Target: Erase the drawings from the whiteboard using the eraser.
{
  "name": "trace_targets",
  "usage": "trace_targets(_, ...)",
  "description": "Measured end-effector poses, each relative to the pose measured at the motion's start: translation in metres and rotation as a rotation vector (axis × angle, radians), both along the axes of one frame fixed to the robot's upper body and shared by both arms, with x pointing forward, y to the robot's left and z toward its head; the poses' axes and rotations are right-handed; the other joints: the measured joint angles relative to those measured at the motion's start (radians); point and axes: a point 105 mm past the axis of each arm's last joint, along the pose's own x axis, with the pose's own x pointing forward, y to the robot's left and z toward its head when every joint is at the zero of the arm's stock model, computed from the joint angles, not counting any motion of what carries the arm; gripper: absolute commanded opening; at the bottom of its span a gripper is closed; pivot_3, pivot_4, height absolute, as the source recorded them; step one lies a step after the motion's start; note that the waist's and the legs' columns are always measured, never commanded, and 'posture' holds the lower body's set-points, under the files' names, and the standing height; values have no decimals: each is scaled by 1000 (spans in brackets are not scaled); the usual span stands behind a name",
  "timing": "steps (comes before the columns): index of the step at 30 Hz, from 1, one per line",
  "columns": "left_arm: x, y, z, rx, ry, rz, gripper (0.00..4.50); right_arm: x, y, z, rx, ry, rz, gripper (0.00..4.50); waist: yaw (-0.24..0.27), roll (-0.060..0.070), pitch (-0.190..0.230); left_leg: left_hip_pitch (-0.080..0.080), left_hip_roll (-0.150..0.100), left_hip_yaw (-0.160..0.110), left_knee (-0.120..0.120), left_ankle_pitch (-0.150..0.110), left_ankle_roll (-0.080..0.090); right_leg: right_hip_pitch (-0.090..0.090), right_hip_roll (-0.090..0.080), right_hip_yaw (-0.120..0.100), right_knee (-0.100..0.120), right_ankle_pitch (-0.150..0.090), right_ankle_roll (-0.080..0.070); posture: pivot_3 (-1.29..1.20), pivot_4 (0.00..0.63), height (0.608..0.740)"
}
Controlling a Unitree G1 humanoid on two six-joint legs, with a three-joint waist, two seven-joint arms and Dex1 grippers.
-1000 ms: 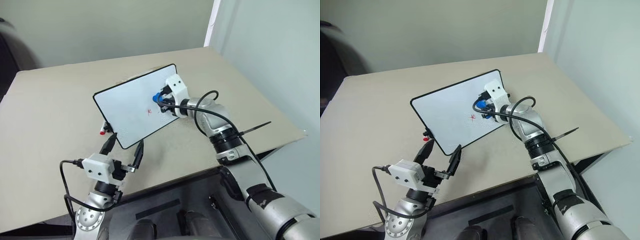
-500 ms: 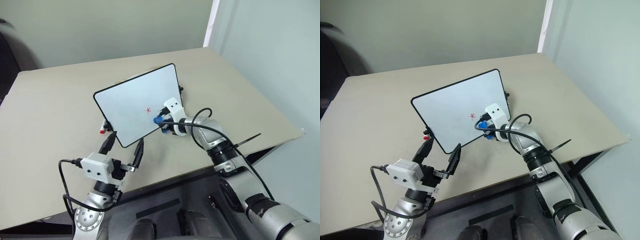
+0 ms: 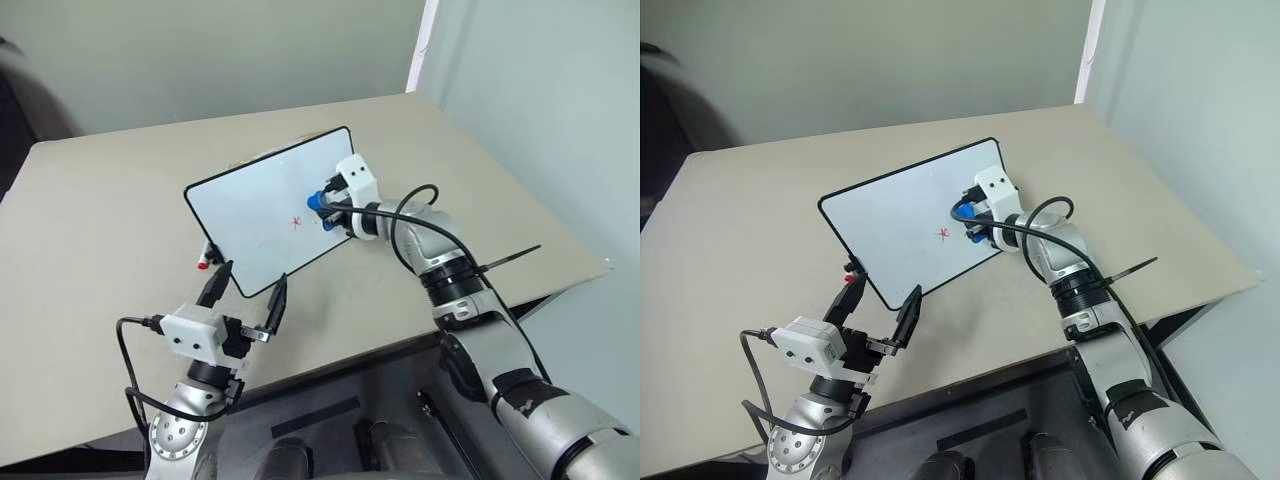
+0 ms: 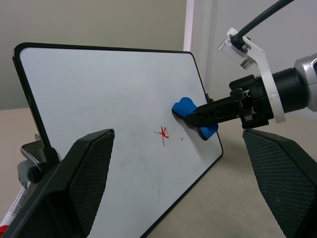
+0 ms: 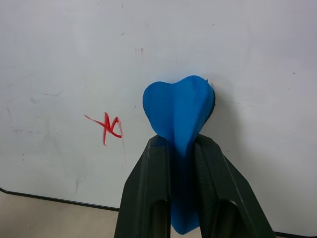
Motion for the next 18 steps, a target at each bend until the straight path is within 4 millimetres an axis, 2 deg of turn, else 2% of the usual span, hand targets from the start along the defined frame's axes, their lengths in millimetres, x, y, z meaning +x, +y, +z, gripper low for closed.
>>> trace_targets(6,0,1,1,1,-2,1,4500,-9,-2,-41,-54,96,-2,341,-1,0,0,0,0,0,0,0,0,-1,0,0,0,-2,2,0,150,739)
trace_targets(8,0,1,1,1,-3,1,4500,-11,-4,-48,-63,115,-4,341,-1,0,0,0,0,0,0,-1,-1,-1,0,0,0,-1,2,0,150,739)
trace_targets(15,1,0,2,5,-8,-5,4500,-9,-7,-47,-69,114,-15,341,0,0,1,-2,0,0,1,-1,-2,-4,0,0,0,-1,2,0,150,739)
trace_targets(18,1,0,3,5,-13,-8,4500,-7,-6,-34,-62,90,-12,341,0,0,2,-2,0,0,1,0,-1,-4,0,0,0,-1,2,0,150,739)
